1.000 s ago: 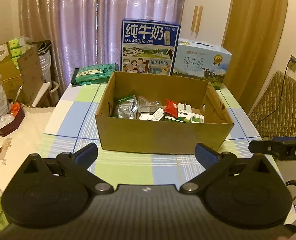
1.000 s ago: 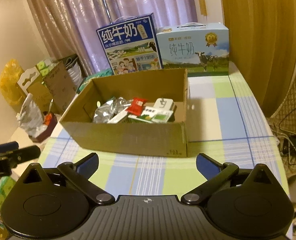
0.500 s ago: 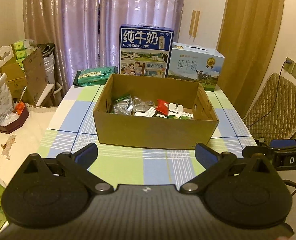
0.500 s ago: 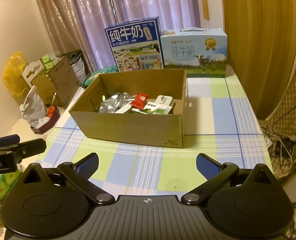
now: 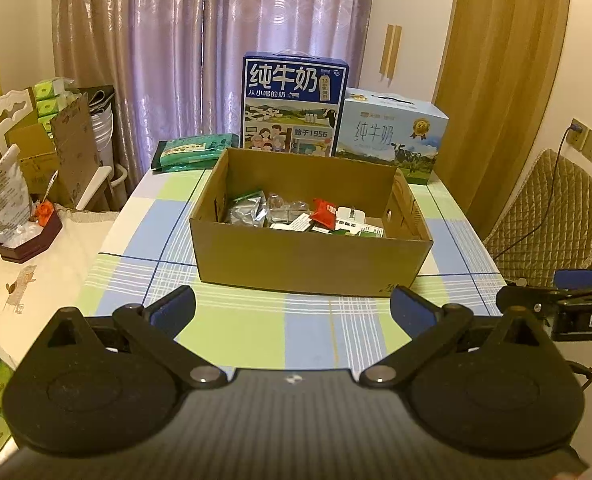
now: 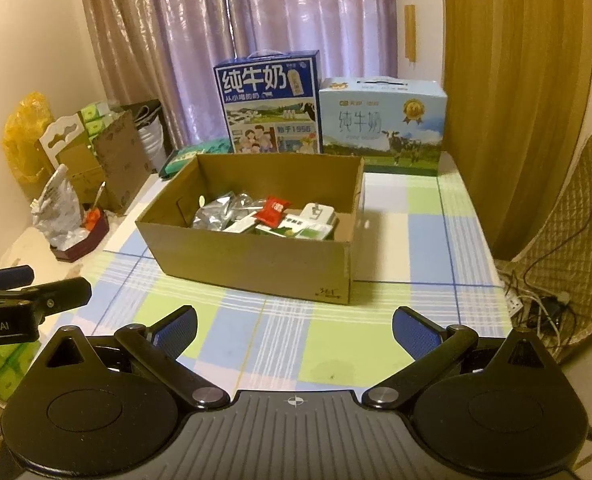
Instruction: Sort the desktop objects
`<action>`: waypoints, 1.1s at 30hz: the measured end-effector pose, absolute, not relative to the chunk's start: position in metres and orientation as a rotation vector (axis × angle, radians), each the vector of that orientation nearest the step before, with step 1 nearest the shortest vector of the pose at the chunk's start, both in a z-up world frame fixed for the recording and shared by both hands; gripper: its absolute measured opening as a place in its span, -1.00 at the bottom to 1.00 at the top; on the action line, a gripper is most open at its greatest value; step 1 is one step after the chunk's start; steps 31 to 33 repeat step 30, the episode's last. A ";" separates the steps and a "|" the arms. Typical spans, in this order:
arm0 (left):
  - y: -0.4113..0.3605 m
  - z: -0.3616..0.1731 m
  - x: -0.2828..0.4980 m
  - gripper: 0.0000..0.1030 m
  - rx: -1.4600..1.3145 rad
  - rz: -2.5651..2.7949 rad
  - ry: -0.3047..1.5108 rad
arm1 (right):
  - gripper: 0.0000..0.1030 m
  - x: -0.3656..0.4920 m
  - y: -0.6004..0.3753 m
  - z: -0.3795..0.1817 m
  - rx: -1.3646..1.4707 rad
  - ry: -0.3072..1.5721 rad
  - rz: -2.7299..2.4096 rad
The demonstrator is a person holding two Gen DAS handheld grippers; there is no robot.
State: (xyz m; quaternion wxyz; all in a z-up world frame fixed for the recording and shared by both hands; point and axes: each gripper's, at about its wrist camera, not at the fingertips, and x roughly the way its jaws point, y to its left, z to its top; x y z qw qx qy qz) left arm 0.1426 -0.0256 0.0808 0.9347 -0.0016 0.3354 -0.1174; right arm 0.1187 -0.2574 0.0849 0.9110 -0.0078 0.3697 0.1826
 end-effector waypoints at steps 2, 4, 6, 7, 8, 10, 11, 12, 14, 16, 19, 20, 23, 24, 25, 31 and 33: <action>-0.025 0.082 0.141 0.98 -0.001 -0.238 0.680 | 0.96 0.116 -0.258 0.086 -0.012 0.758 0.372; -0.024 0.083 0.139 0.98 -0.002 -0.236 0.676 | 0.96 0.113 -0.259 0.088 -0.013 0.752 0.364; -0.024 0.085 0.138 0.98 -0.001 -0.236 0.673 | 0.96 0.111 -0.260 0.089 -0.008 0.749 0.359; -0.024 0.085 0.138 0.98 0.001 -0.237 0.672 | 0.96 0.110 -0.261 0.090 -0.004 0.751 0.358; -0.025 0.086 0.138 0.98 0.002 -0.238 0.672 | 0.96 0.110 -0.262 0.091 -0.001 0.752 0.357; -0.025 0.086 0.137 0.98 -0.001 -0.240 0.675 | 0.96 0.108 -0.263 0.091 0.005 0.751 0.353; -0.025 0.086 0.137 0.98 -0.001 -0.241 0.676 | 0.96 0.106 -0.264 0.091 0.006 0.751 0.351; -0.025 0.086 0.136 0.98 0.000 -0.243 0.676 | 0.96 0.105 -0.265 0.091 0.008 0.752 0.349; -0.025 0.086 0.135 0.98 0.001 -0.243 0.679 | 0.96 0.103 -0.266 0.089 0.010 0.755 0.347; -0.025 0.086 0.134 0.98 0.003 -0.246 0.679 | 0.96 0.102 -0.268 0.088 0.012 0.759 0.344; -0.025 0.085 0.132 0.98 0.005 -0.250 0.681 | 0.96 0.100 -0.269 0.085 0.018 0.765 0.342; -0.025 0.085 0.131 0.98 0.006 -0.251 0.680 | 0.96 0.100 -0.269 0.085 0.019 0.765 0.341; -0.025 0.085 0.131 0.98 0.008 -0.256 0.678 | 0.96 0.098 -0.268 0.086 0.017 0.761 0.341; -0.024 0.085 0.130 0.98 0.008 -0.259 0.677 | 0.96 0.097 -0.267 0.086 0.015 0.758 0.340; -0.023 0.084 0.130 0.98 0.009 -0.260 0.677 | 0.96 0.096 -0.267 0.085 0.015 0.755 0.338; -0.017 0.081 0.128 0.98 0.010 -0.259 0.671 | 0.96 0.094 -0.264 0.081 0.025 0.761 0.332; -0.017 0.081 0.128 0.98 0.010 -0.259 0.671 | 0.96 0.094 -0.264 0.081 0.025 0.761 0.332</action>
